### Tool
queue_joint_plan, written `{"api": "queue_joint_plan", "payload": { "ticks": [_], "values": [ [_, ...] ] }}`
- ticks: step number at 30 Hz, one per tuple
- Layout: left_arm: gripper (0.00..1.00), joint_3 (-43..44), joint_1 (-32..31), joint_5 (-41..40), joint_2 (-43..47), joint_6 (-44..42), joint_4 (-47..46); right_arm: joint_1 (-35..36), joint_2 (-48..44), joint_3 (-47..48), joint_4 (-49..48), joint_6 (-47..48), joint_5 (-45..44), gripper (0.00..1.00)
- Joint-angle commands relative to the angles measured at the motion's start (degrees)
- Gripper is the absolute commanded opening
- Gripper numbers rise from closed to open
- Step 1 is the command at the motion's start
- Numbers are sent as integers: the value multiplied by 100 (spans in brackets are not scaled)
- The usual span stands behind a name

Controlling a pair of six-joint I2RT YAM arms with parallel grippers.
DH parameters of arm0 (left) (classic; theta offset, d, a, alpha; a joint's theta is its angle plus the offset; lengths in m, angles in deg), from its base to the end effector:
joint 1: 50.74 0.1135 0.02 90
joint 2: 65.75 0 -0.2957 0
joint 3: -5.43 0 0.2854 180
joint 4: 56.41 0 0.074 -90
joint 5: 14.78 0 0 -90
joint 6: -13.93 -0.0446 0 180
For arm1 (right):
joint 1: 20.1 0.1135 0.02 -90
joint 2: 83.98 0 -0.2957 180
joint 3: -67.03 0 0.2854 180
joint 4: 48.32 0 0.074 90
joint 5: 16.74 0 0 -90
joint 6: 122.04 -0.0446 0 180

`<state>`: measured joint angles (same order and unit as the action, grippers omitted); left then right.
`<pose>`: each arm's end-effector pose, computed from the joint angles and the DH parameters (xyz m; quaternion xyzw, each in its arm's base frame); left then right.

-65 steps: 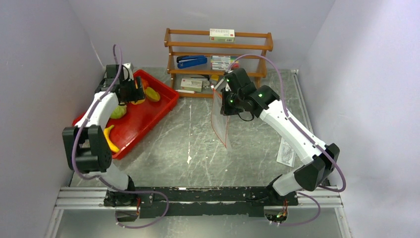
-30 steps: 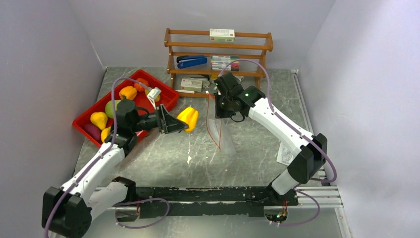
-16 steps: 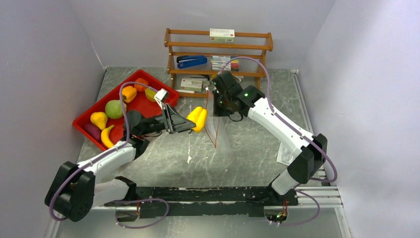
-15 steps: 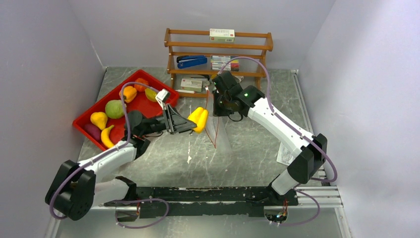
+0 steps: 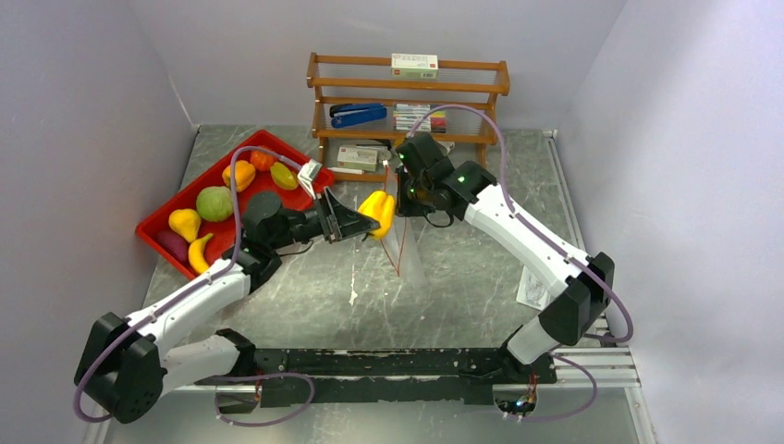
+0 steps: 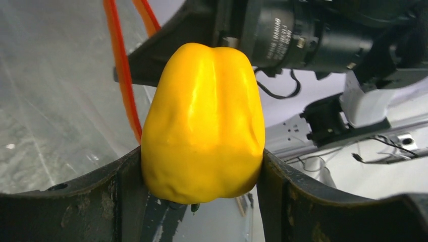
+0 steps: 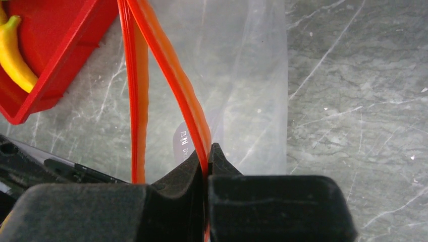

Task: Place the food in the zip-top bag and seal the zipper
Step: Place the fake vegetable in the zipper food storage bag.

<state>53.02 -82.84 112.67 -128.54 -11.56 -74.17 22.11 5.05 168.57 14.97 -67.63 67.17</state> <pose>0.2139 -0.1662 0.3065 0.0401 0.6933 -0.6587 0.2896 0.2761 0.2440 0.3793 -0.0365 0.9401 0.1715 0.2922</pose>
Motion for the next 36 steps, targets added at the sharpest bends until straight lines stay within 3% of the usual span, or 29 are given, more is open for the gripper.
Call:
{"api": "queue_joint_plan", "payload": {
  "ticks": [1, 26, 36],
  "values": [
    [53, 390, -86, -540, 28, -825, 1372, 79, -282, 128, -245, -62, -53, 0],
    [56, 1549, -779, -2528, -556, -2109, 4027, 392, -109, -65, -786, -128, 144, 0],
    [73, 1732, -953, -2419, -226, -2060, 4067, 397, -357, -654, -1294, -295, 142, 0]
  ]
}}
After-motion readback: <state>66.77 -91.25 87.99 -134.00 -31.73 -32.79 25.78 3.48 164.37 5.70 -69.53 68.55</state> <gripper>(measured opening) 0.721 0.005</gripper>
